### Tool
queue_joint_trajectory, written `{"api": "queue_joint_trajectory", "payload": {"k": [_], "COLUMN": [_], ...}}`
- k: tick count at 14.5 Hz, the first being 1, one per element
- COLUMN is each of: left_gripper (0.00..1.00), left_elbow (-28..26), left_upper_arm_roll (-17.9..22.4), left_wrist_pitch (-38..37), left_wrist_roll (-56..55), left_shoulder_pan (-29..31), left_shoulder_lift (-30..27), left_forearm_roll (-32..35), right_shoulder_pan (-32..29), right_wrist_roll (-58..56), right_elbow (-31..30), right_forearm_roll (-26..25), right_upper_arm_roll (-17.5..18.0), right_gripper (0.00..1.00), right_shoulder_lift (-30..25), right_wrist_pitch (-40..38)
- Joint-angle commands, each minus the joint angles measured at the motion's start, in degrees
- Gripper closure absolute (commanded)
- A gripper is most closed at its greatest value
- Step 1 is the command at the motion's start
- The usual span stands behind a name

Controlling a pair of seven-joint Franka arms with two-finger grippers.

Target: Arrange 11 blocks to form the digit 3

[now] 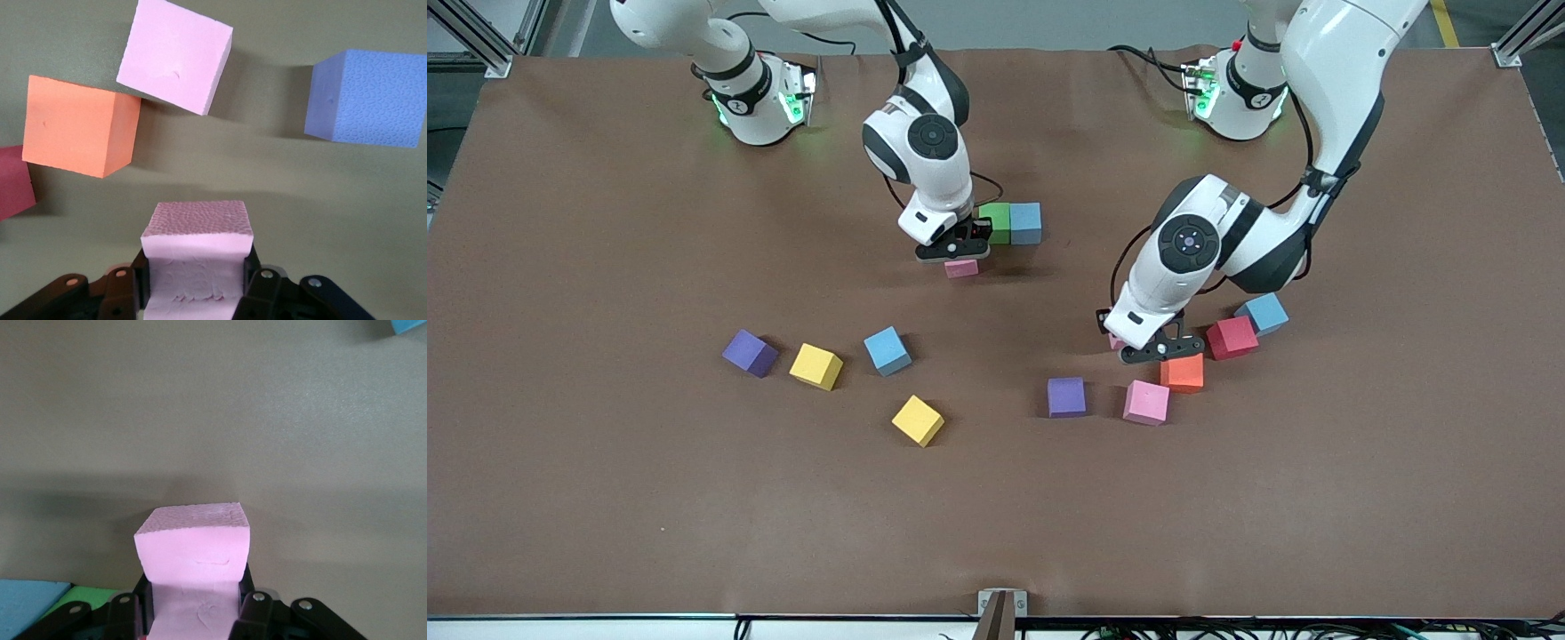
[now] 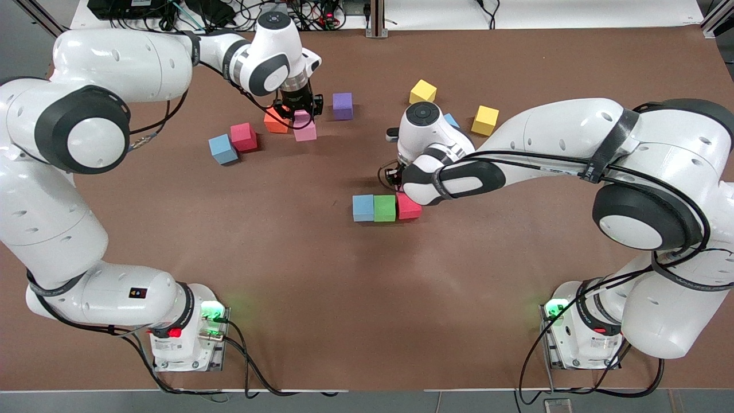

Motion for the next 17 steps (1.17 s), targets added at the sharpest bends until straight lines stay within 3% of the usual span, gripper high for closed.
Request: {"api": "queue_joint_trajectory", "payload": {"k": [1, 17], "left_gripper": [0.54, 0.54], "left_elbow": [1.3, 2.0], "left_upper_arm_roll": [-0.1, -0.1], "left_wrist_pitch": [-1.2, -1.2], "left_wrist_roll": [-0.8, -0.9], "left_shoulder_pan": [-0.2, -0.1], "left_shoulder_lift": [0.6, 1.3], "left_forearm_roll": [0.9, 1.0], "right_shoulder_pan": [0.9, 0.8], "right_wrist_roll": [1.3, 1.3], "right_elbow": [-2.0, -1.7], "right_forearm_roll": [0.1, 0.1], "right_upper_arm_roll": [-0.1, -0.1], "right_gripper": [0.99, 0.98], "right_shoulder_lift": [-1.7, -1.2], "right_wrist_pitch": [1.1, 1.1]}}
